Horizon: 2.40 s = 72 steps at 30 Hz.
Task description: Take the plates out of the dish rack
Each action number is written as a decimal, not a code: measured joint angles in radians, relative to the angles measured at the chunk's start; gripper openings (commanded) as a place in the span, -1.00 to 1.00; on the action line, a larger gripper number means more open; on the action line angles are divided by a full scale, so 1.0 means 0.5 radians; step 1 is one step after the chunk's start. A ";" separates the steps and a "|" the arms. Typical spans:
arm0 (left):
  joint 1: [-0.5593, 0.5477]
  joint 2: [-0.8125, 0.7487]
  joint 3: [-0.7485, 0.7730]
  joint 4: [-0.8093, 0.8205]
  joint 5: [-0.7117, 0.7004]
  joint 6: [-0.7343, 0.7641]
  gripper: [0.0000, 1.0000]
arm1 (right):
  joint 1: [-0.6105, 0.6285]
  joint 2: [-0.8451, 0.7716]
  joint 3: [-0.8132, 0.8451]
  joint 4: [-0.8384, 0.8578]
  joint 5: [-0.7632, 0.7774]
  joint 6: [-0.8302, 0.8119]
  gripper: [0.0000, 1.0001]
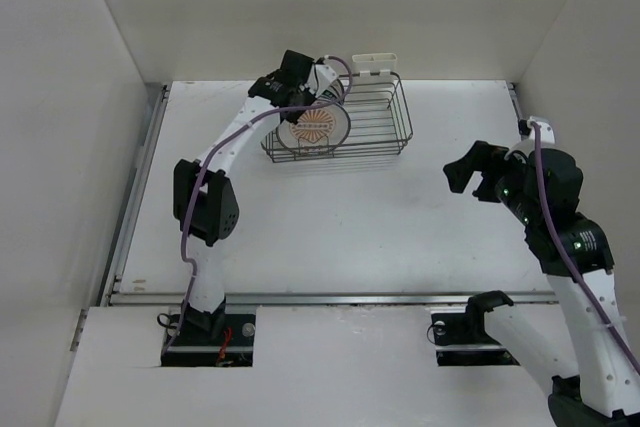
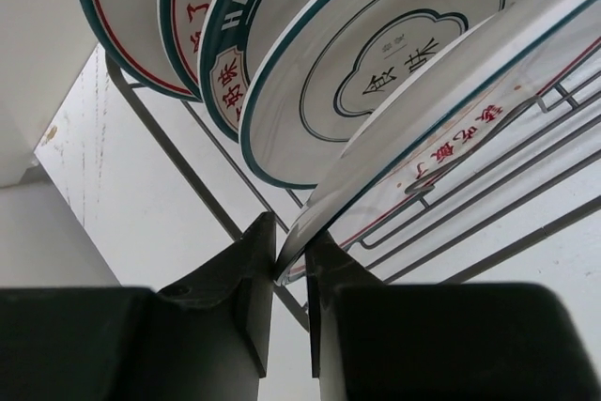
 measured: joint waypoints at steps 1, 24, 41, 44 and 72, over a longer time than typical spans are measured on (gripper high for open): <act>-0.001 -0.012 0.000 -0.004 0.002 0.000 -1.00 | 0.000 -0.007 0.007 0.001 0.000 0.000 0.98; -0.141 -0.534 0.111 -0.227 0.159 -0.225 -1.00 | 0.000 -0.072 0.041 0.001 -0.054 0.001 0.98; -0.150 -0.784 -0.737 -0.874 1.399 -0.050 -1.00 | 0.000 0.065 -0.067 0.066 -0.172 0.101 0.98; -0.120 -0.728 -0.836 -0.911 1.397 0.028 -1.00 | 0.000 0.136 -0.098 0.112 -0.214 0.130 0.98; 0.582 -0.417 -1.138 -0.539 0.759 0.085 -0.08 | 0.472 2.367 1.247 0.755 -0.069 -0.365 0.72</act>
